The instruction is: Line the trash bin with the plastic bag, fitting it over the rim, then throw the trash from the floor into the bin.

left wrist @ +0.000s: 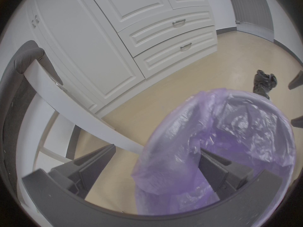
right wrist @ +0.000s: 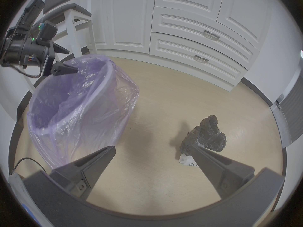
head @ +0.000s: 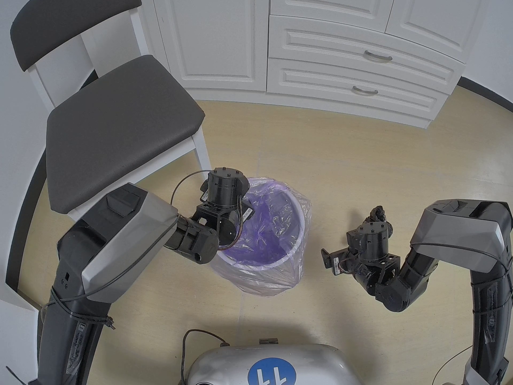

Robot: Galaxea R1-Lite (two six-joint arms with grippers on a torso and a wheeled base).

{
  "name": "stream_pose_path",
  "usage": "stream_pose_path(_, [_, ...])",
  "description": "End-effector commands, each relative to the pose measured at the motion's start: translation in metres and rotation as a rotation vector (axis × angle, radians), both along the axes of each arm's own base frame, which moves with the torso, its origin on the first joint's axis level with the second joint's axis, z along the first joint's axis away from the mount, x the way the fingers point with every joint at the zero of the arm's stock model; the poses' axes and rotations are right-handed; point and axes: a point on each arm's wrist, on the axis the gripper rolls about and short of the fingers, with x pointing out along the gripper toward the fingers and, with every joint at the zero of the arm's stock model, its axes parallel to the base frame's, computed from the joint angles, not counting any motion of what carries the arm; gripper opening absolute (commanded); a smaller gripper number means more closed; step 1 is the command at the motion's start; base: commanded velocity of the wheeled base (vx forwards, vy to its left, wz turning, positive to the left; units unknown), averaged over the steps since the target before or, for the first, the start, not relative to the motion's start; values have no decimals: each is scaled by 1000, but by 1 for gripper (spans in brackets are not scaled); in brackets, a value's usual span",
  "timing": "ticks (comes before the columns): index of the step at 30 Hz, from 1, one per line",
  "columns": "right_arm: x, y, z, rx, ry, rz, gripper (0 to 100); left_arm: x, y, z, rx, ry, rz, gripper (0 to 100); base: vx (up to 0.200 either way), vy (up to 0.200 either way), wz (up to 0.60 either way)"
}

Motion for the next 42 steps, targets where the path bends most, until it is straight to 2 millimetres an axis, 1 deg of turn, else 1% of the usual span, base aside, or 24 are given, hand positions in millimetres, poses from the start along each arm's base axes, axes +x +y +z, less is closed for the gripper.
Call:
stream_pose_path(1, [1,-2,0,0,0,-5,100,11,-5,1,-4,-48,38,100,0,0,0])
stream_pose_path(2, [2,-3,0,1,-3,-9,100,14,-6,8,-3,-72,50,100,0,0,0])
stream_pose_path(4, [2,-4,0,0,-3,-11,100,17,-5,14,9,-92,58,100,0,0,0])
stream_pose_path(7, [2,-4,0,0,-3,-13,100,21,2,19,29,-108,74,100,0,0,0])
stream_pose_path(15, [3,-5,2,1,-6,-16,100,25,11,28,14,-134,95,100,0,0,0])
stream_pose_path(23, [4,-5,0,1,-6,-16,100,34,23,46,-3,-173,124,100,0,0,0])
stream_pose_path(30, [5,-4,2,5,-13,-14,100,41,25,43,2,-175,132,100,0,0,0])
stream_pose_path(31, [5,-5,3,5,-14,-17,100,46,26,41,3,-178,138,100,0,0,0])
stream_pose_path(33, [5,-5,3,5,-14,-16,100,48,26,40,0,-183,141,100,0,0,0])
stream_pose_path(42, [4,-5,5,6,-17,-16,100,43,20,33,-8,-174,127,100,0,0,0])
